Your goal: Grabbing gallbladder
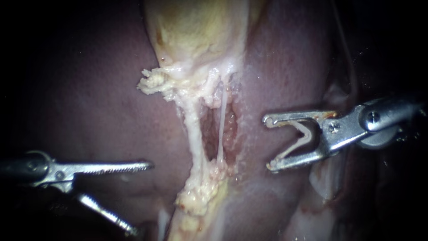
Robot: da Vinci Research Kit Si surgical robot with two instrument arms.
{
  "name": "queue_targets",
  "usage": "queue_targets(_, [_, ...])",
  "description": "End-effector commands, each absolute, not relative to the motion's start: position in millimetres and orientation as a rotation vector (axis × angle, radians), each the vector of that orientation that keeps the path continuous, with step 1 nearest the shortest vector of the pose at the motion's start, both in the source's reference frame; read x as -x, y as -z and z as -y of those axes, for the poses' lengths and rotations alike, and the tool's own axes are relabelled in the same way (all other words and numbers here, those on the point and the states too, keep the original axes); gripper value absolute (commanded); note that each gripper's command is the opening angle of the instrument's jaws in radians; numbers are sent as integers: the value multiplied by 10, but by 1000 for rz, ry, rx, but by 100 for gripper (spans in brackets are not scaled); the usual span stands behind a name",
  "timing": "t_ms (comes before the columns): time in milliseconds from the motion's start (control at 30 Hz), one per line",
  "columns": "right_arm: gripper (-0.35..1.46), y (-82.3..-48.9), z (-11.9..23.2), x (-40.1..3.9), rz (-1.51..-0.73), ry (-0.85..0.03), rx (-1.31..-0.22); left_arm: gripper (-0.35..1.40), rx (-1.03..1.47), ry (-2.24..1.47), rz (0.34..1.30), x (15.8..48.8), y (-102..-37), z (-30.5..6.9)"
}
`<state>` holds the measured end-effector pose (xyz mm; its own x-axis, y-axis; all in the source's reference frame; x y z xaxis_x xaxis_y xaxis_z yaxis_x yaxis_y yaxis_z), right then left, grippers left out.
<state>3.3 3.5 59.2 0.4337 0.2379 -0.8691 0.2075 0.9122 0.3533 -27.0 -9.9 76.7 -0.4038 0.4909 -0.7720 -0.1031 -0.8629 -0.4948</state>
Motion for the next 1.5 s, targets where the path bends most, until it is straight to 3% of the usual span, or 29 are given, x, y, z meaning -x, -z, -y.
queue_targets(33, [50,-592,-35,-33,-1133,-20,-446,98,1445,-2303,516,269,-764,94])
queue_targets(433, [50,-593,-35,-34,-1133,-20,-445,76,1411,-2079,299,229,-696,-25])
queue_targets(600, [50,-594,-35,-35,-1131,-25,-448,69,1382,-2008,236,229,-692,-53])
queue_targets(833, [50,-594,-35,-35,-1131,-25,-447,64,1374,-1972,247,250,-705,-64])
queue_targets(1133, [50,-595,-35,-35,-1131,-26,-447,35,1369,-1934,284,277,-715,-59])
queue_targets(1300, [50,-595,-36,-35,-1131,-26,-447,2,1367,-1923,297,283,-720,-53])
queue_targets(1433, [50,-595,-36,-35,-1131,-26,-447,-7,1368,-1924,295,282,-724,-52])
queue_targets(1500, [50,-595,-36,-35,-1131,-26,-447,-28,1369,-1925,294,281,-725,-50])
